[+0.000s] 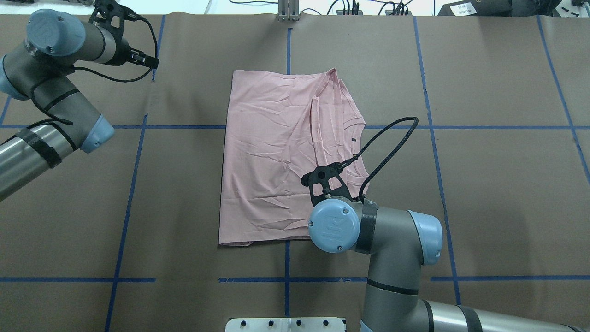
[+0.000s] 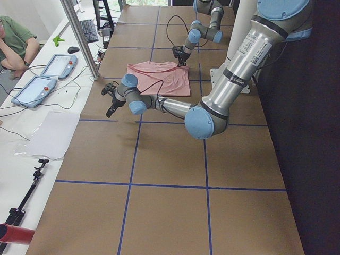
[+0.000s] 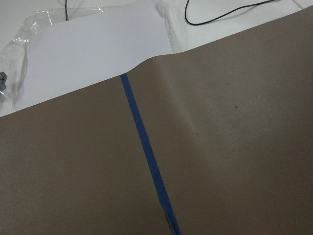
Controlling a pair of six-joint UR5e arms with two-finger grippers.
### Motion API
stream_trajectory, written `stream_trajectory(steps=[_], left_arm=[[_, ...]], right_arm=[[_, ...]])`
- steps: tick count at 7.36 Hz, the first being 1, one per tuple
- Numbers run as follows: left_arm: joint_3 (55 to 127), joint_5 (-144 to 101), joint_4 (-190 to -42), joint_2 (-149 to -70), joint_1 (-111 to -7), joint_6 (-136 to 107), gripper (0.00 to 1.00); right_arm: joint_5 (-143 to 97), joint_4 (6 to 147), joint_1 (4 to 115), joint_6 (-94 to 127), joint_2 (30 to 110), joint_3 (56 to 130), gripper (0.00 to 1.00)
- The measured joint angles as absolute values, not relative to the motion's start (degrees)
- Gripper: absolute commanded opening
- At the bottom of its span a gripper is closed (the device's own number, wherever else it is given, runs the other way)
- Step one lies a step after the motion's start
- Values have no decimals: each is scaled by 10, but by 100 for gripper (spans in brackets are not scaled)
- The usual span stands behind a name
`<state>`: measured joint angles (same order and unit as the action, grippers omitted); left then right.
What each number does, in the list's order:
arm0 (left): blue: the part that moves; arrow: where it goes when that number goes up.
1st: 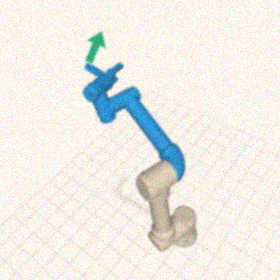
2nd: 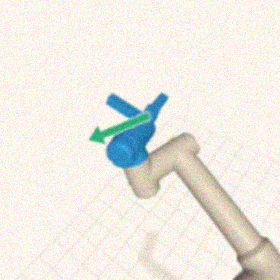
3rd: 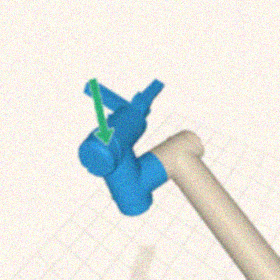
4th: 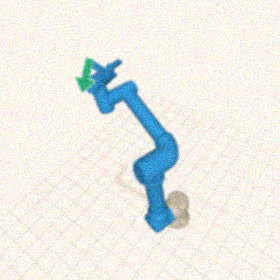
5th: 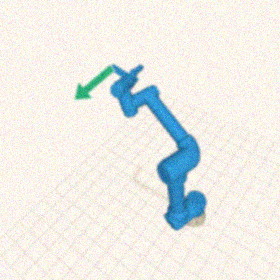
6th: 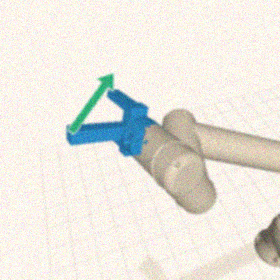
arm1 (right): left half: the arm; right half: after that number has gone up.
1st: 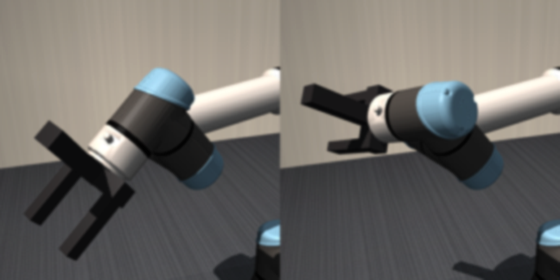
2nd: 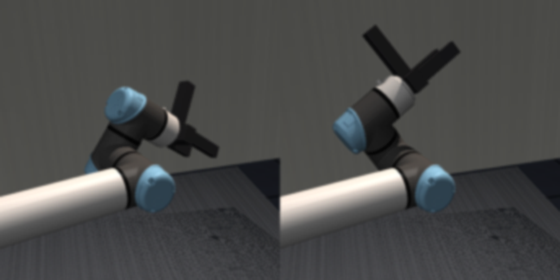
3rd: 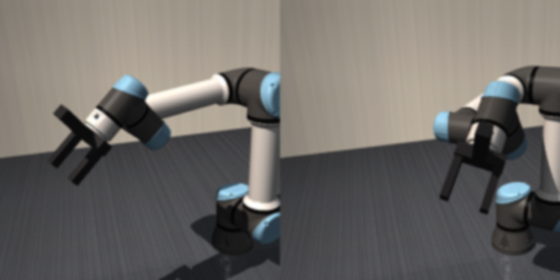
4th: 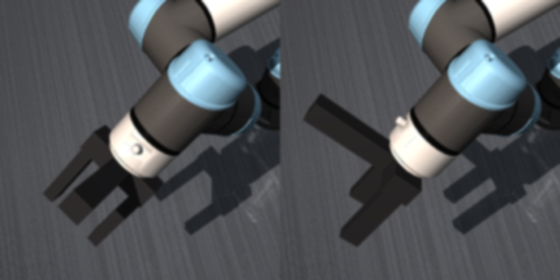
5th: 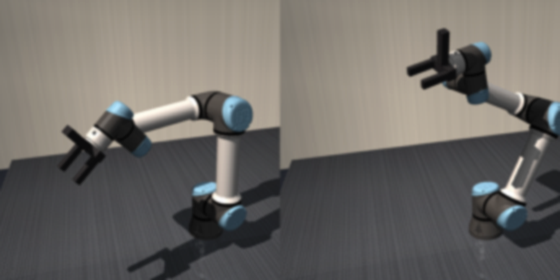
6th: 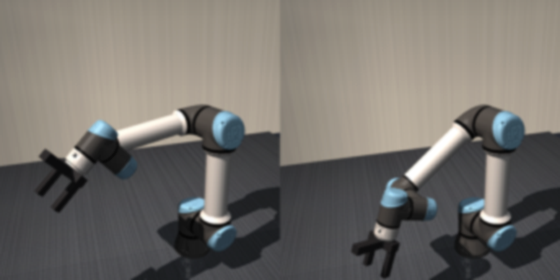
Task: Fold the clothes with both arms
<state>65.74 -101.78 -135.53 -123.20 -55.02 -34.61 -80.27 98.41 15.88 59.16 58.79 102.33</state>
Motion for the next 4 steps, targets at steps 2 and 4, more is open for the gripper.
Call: stream_trajectory(steps=[2, 4], left_arm=[[657, -1018, -1355, -1231, -550, -346, 100], [657, -1018, -1356, -1231, -549, -346, 100]], right_arm=[[-797, 984, 155, 595, 609, 1036, 6], [-795, 984, 152, 596, 633, 1061, 100]])
